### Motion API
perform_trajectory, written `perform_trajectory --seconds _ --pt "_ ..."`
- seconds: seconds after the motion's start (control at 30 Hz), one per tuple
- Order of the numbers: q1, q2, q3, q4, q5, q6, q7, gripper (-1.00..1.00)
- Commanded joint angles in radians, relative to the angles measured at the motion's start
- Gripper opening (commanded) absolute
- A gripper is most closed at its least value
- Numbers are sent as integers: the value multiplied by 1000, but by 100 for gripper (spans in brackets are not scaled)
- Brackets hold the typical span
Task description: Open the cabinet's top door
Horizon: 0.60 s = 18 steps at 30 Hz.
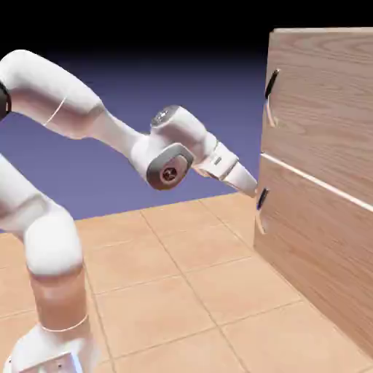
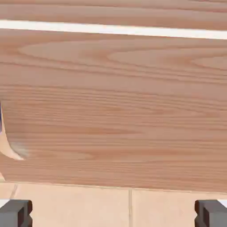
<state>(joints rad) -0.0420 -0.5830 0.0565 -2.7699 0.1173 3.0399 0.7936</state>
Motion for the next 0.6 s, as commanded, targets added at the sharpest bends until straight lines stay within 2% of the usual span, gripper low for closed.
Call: perform_trajectory --seconds 0.0,0.57 --pt "-20 -5 21 15 44 1 20 100" --pt "-361 -87 377 267 783 20 351 100"
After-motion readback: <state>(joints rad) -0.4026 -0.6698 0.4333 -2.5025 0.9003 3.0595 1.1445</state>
